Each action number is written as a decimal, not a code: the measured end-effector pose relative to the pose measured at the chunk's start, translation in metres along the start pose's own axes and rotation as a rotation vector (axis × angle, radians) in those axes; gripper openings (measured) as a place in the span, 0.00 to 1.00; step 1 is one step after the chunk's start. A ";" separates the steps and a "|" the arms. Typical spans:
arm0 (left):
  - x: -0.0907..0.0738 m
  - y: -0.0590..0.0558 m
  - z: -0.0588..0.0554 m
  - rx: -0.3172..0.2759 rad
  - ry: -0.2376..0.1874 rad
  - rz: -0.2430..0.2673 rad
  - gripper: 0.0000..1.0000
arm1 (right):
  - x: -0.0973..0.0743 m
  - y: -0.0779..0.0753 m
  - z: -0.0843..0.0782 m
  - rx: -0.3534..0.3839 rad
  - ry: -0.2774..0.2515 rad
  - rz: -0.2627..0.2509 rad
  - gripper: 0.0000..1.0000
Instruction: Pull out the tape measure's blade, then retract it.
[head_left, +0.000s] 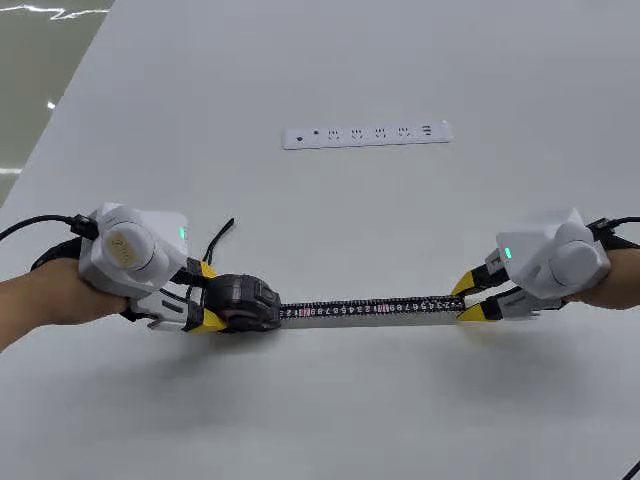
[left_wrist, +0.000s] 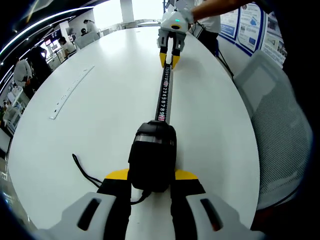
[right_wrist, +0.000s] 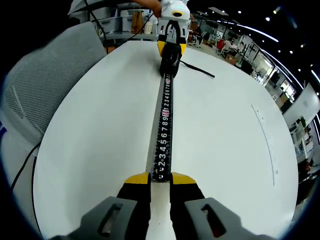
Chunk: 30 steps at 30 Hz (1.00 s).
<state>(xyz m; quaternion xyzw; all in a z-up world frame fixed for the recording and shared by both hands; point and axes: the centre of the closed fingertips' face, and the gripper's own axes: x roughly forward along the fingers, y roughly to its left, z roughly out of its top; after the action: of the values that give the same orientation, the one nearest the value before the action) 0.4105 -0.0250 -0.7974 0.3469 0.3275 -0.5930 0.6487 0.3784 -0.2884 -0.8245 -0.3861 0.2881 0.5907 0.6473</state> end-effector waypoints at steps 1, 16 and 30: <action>0.000 0.000 0.000 0.003 0.003 -0.001 0.25 | 0.001 0.000 0.000 -0.005 0.006 0.004 0.13; 0.003 -0.001 0.004 0.017 0.019 -0.004 0.26 | 0.005 -0.003 -0.006 0.006 0.053 0.024 0.14; -0.007 0.005 0.005 -0.012 -0.005 0.023 0.31 | 0.004 -0.006 -0.007 0.062 0.050 0.006 0.21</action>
<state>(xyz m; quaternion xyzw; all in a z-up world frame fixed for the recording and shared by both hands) 0.4153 -0.0257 -0.7885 0.3452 0.3251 -0.5844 0.6584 0.3859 -0.2921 -0.8302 -0.3798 0.3234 0.5736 0.6497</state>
